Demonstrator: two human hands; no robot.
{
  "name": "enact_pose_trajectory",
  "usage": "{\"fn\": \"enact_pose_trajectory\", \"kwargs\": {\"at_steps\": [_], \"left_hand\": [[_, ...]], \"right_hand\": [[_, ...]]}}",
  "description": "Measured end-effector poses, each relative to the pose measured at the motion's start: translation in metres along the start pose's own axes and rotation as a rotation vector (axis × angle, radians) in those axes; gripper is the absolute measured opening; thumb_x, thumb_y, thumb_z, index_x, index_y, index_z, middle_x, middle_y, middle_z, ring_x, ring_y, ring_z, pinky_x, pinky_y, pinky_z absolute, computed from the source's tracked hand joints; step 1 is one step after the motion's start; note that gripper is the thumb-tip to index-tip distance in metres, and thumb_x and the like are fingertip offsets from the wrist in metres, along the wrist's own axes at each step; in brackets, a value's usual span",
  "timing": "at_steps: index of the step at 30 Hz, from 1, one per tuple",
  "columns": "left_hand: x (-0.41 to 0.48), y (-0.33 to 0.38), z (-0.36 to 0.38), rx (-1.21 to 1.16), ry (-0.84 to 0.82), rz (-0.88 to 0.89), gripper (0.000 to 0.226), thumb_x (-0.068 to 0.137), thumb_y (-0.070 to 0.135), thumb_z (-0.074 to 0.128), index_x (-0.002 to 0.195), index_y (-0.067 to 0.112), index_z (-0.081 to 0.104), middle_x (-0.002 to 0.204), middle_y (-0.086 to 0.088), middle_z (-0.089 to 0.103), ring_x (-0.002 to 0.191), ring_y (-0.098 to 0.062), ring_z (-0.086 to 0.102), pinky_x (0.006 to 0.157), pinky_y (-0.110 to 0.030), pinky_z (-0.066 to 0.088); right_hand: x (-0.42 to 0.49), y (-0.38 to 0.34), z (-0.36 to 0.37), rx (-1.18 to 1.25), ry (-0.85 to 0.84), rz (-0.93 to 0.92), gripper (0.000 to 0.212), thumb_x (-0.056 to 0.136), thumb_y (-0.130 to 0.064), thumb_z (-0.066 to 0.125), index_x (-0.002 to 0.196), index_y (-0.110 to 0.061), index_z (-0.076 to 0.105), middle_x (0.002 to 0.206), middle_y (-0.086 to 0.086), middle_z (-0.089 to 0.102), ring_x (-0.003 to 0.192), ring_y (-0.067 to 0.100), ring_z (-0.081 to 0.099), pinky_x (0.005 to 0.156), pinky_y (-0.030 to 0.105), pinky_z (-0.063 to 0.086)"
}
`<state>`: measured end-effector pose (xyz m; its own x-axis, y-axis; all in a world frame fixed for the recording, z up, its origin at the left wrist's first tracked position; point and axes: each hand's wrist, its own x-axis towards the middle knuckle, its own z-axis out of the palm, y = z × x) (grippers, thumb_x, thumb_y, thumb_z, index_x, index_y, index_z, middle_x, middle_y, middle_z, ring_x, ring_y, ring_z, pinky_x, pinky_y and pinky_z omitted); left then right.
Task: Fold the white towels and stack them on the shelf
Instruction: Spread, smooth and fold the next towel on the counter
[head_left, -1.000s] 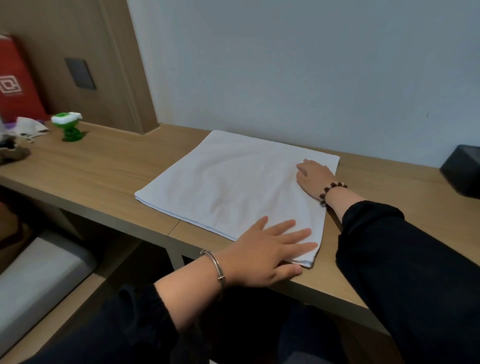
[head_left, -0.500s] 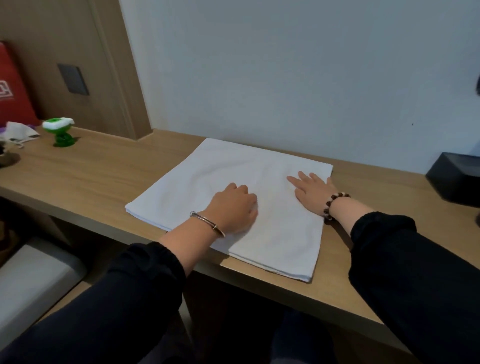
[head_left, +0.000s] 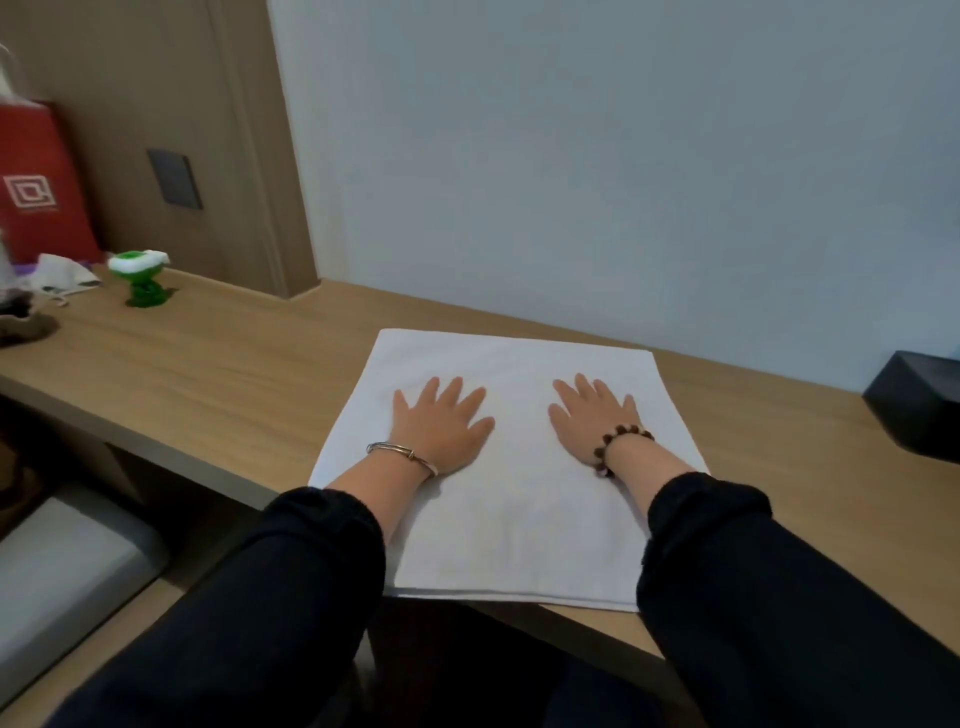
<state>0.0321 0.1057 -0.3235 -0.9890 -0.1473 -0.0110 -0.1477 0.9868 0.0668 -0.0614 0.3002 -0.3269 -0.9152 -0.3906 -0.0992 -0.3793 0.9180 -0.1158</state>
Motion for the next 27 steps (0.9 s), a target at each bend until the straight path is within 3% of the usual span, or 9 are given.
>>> {"fn": "enact_pose_trajectory", "kwargs": {"at_steps": [6, 10, 13, 16, 22, 27], "left_hand": [[-0.005, -0.036, 0.002, -0.016, 0.020, -0.177, 0.061, 0.093, 0.060, 0.015, 0.149, 0.037, 0.008, 0.160, 0.007, 0.000, 0.146, -0.020, -0.002, 0.112, -0.058, 0.002], [-0.018, -0.039, -0.005, -0.001, -0.014, -0.129, 0.058, 0.097, 0.054, 0.017, 0.150, 0.034, 0.008, 0.160, 0.003, -0.002, 0.146, -0.021, -0.004, 0.113, -0.058, 0.002], [-0.032, -0.032, -0.007, -0.027, -0.021, -0.019, 0.057, 0.097, 0.055, 0.020, 0.150, 0.037, 0.007, 0.160, 0.005, -0.004, 0.146, -0.022, -0.009, 0.111, -0.062, 0.000], [-0.054, -0.021, 0.002, 0.001, -0.019, 0.110, 0.059, 0.095, 0.060, 0.015, 0.149, 0.039, 0.003, 0.160, 0.006, -0.005, 0.146, -0.020, -0.010, 0.110, -0.062, -0.002], [-0.069, -0.008, 0.000, 0.035, -0.048, 0.142, 0.062, 0.095, 0.061, 0.014, 0.150, 0.036, 0.002, 0.160, 0.005, -0.006, 0.146, -0.020, -0.009, 0.110, -0.060, -0.001], [-0.089, -0.021, 0.008, 0.021, -0.031, 0.159, 0.064, 0.092, 0.065, 0.013, 0.149, 0.039, 0.000, 0.159, 0.008, -0.007, 0.146, -0.018, -0.009, 0.113, -0.054, -0.002]], "right_hand": [[0.003, 0.038, -0.008, -0.011, 0.047, 0.256, 0.057, 0.099, -0.044, 0.012, 0.153, -0.026, 0.006, 0.161, -0.002, -0.005, 0.147, 0.020, -0.001, 0.117, 0.052, 0.002], [-0.003, 0.025, -0.017, -0.039, 0.019, 0.356, 0.058, 0.100, -0.041, 0.012, 0.153, -0.022, 0.003, 0.160, 0.003, -0.009, 0.147, 0.022, -0.005, 0.116, 0.056, 0.000], [-0.018, -0.004, -0.015, -0.001, 0.000, 0.214, 0.064, 0.097, -0.053, 0.011, 0.153, -0.024, -0.002, 0.159, 0.002, -0.016, 0.147, 0.024, -0.008, 0.114, 0.059, 0.001], [-0.047, -0.027, 0.008, 0.018, 0.005, 0.001, 0.066, 0.093, -0.061, 0.010, 0.152, -0.031, 0.001, 0.160, -0.003, -0.009, 0.147, 0.022, -0.005, 0.112, 0.059, 0.001], [-0.060, -0.032, 0.003, -0.013, -0.046, 0.051, 0.063, 0.096, -0.057, 0.011, 0.152, -0.031, -0.001, 0.160, -0.002, -0.013, 0.147, 0.021, -0.009, 0.115, 0.058, -0.001], [-0.091, -0.015, 0.015, -0.031, -0.051, -0.194, 0.067, 0.089, -0.068, 0.006, 0.149, -0.040, -0.004, 0.159, -0.009, -0.014, 0.147, 0.016, -0.010, 0.113, 0.058, -0.001]]}}
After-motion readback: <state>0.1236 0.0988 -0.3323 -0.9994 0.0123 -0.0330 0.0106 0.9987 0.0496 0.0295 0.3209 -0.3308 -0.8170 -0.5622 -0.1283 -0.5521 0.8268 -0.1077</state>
